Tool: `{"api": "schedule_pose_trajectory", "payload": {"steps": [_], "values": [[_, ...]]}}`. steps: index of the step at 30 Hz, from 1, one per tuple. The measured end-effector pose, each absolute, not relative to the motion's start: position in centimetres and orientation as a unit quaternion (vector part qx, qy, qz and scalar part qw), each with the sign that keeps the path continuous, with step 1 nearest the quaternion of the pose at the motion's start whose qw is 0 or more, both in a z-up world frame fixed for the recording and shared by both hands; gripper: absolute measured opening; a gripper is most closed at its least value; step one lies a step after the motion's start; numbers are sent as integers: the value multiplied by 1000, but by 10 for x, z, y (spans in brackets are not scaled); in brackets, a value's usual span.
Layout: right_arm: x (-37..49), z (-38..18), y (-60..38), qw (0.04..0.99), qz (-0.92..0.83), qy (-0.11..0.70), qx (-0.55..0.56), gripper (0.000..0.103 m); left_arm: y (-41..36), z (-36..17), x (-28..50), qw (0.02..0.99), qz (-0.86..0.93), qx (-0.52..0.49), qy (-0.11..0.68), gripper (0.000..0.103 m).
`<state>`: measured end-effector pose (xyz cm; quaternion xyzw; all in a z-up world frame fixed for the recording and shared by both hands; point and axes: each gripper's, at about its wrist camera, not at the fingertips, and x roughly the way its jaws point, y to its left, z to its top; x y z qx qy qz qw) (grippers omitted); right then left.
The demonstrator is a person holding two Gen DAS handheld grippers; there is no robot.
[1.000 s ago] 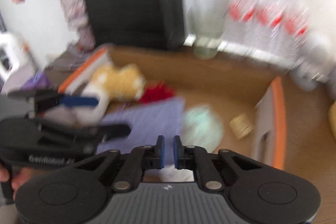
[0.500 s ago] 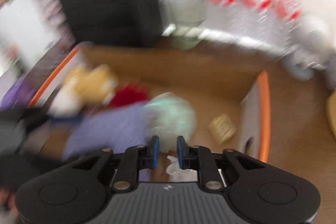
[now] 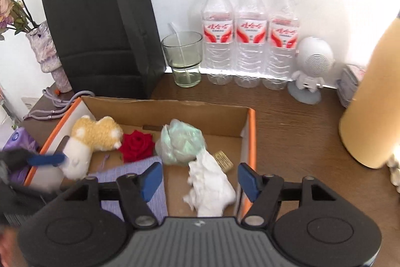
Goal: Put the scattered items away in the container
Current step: 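Move both tools back toward the remaining items beside the box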
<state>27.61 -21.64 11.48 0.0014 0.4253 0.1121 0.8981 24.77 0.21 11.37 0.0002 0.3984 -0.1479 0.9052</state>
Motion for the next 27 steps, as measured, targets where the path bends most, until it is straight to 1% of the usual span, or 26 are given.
{"api": "schedule_pose_trajectory", "payload": {"steps": [4, 6, 7, 10, 11, 13, 14, 16, 18, 21, 24, 27], "values": [[244, 129, -216, 908, 113, 402, -1, 73, 13, 135, 230, 914, -101, -23, 393, 100], [224, 135, -215, 918, 119, 378, -2, 82, 11, 141, 213, 926, -70, 0, 370, 100], [212, 136, -215, 926, 122, 357, 0, 88, 10, 143, 199, 940, -51, 13, 337, 100], [161, 128, -218, 962, 125, 242, 13, 90, 6, 136, 147, 973, -42, 22, 228, 103], [145, 122, -219, 971, 125, 204, 15, 93, 4, 129, 131, 979, -47, 19, 198, 103], [119, 112, -219, 982, 116, 149, 9, 96, 2, 116, 107, 987, -55, 21, 151, 103], [110, 108, -217, 985, 108, 134, 1, 96, 0, 112, 99, 988, -55, 25, 141, 103], [98, 103, -213, 988, 100, 118, -13, 96, -4, 105, 88, 989, -59, 29, 132, 103], [83, 102, -212, 990, 95, 107, -11, 96, -5, 103, 78, 987, -66, 42, 140, 103], [47, 95, -216, 990, 89, 107, -2, 96, 5, 92, 39, 986, -48, 35, 155, 103], [-2, 77, -222, 989, 91, 117, 0, 96, 19, 67, -8, 980, -90, -11, 177, 103], [-31, 57, -229, 984, 102, 143, 17, 96, 24, 49, -17, 971, -106, -18, 213, 103]]}}
